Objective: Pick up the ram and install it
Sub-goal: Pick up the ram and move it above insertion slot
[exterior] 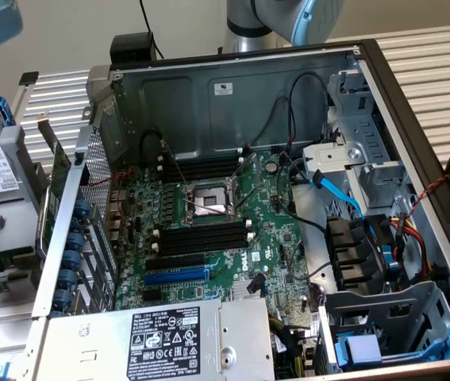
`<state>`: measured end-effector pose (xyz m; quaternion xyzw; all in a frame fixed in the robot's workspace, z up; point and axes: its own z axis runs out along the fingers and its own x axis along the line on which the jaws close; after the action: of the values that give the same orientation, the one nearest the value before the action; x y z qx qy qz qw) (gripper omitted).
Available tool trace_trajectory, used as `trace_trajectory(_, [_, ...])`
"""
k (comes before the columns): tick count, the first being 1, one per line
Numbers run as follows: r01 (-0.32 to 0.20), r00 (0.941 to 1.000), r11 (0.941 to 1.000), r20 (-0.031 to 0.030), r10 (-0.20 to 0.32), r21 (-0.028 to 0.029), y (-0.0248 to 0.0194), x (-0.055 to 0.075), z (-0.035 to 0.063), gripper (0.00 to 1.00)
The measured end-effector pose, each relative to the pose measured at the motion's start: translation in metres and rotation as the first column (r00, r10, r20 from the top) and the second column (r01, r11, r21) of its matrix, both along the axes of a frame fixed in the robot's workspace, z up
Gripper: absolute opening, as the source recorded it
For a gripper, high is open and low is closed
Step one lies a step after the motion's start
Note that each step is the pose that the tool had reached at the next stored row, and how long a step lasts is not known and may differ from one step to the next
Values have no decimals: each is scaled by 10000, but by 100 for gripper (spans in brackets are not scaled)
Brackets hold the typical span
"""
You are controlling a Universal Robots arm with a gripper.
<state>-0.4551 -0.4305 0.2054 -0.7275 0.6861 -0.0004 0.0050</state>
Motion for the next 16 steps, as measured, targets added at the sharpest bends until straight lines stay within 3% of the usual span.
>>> trace_trajectory(4, [0,9999,10000,-116,0,0,0,0,-12,36])
trace_trajectory(7, [0,9999,10000,-124,0,4,0,-1,-24,28])
trace_trajectory(9, [2,9999,10000,-127,-2,11,1,-1,-25,16])
trace_trajectory(16, [0,9999,10000,-122,1,35,0,-1,0,12])
